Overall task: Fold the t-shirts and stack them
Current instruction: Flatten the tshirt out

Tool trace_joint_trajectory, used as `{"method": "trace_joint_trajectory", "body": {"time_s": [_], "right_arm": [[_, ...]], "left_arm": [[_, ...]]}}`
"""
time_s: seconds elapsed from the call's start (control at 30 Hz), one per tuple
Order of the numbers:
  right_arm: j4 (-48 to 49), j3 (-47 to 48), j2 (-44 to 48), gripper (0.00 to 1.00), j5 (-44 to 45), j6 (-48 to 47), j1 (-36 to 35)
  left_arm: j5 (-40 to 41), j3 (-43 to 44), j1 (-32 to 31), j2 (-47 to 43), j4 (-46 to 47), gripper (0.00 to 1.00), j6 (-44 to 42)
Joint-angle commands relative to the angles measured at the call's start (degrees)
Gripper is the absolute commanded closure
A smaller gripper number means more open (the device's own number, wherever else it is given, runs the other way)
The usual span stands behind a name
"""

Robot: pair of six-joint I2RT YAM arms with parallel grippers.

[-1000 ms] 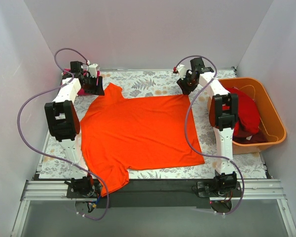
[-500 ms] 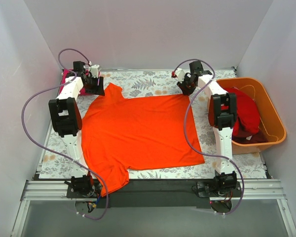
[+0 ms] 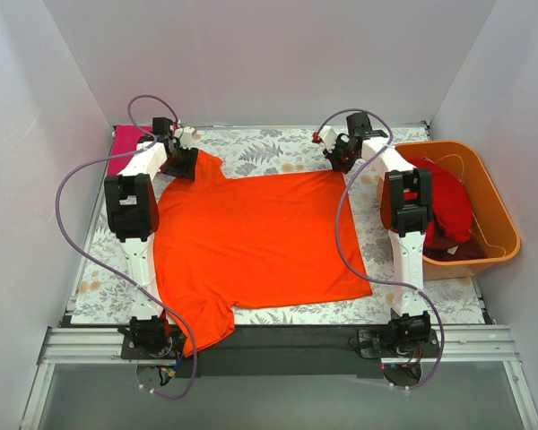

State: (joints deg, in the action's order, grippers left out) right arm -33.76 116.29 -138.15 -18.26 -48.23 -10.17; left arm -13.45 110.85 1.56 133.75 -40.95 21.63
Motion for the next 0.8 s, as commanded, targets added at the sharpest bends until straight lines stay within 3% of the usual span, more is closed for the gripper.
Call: {"method": "trace_joint_trajectory", "body": {"time_s": [0.0, 0.77], "right_arm": [[-2.37, -2.47, 0.6, 0.99, -0.2, -0.64, 0.15], [-2.37, -2.3, 0.86, 0.99, 1.03, -1.26, 0.07]], "left_arm": [[6.23, 1.91, -0.24, -0.07, 2.8, 0.51, -0.62], [6.95, 7.28, -0.42, 5.99, 3.86, 0.58, -0.97]]}}
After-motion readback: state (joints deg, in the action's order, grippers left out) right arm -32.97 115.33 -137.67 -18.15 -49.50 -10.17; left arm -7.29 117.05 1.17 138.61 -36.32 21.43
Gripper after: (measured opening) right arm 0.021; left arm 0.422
